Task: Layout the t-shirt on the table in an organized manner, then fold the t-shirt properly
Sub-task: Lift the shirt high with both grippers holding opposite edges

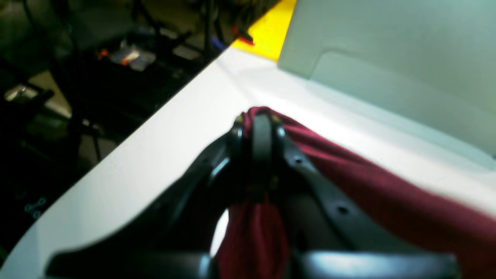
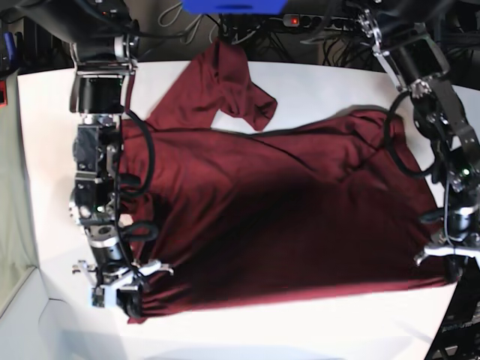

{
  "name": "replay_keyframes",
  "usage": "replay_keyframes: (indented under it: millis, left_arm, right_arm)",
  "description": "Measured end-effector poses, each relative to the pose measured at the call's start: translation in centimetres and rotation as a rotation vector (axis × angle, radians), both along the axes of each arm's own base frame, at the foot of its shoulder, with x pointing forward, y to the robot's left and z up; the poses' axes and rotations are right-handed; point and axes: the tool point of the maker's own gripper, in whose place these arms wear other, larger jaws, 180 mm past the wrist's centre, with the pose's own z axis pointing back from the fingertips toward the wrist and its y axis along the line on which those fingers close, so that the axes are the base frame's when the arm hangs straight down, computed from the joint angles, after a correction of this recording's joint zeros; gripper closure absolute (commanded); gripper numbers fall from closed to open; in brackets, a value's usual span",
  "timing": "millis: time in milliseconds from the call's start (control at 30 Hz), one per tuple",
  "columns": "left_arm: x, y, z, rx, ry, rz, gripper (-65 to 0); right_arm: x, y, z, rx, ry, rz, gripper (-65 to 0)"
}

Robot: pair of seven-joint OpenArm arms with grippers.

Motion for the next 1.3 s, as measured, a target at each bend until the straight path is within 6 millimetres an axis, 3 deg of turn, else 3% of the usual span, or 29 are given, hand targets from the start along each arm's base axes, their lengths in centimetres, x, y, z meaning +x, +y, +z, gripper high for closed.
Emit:
replay_keyframes:
  millis: [133, 300, 533, 833, 1067, 1200, 1300]
  left_arm:
    - [0.5, -0.2, 1.3, -0.005, -0.025, -0.004, -0.1]
    - [0.2, -0.6, 6.7, 0.044, -0.164, -0.004, -0.1]
    - [-1.5, -2.0, 15.9, 0.133, -0.401, -0.015, -0.1]
    - [-2.2, -2.0, 17.9, 0.162, -0.446, -0.016, -0.1]
    - [-3.1, -1.1, 21.3, 0.129, -0.552, -0.03, -0.1]
    - [-3.1, -1.0, 21.4, 0.125, -0.552, -0.028, -0.1]
    - [-3.7, 0.1, 21.4, 0.112, -0.563, -0.003, -0.1]
  right_arm:
    - [-0.2, 0.1, 1.9, -0.005, -0.049, 0.002, 0.0]
    - [-0.7, 0.2, 4.6, -0.012, -0.117, 0.003, 0.0]
    - [-1.0, 0.6, 11.1, -0.006, -0.276, 0.002, 0.0]
    - [-4.0, 0.8, 17.2, -0.02, -0.457, 0.003, 0.0]
    - [-3.9, -0.4, 18.2, 0.028, -0.479, -0.042, 0.0]
    - [-4.3, -0.5, 18.7, 0.028, -0.491, -0.048, 0.0]
    - [-4.4, -0.6, 19.0, 0.028, -0.5, -0.049, 0.0]
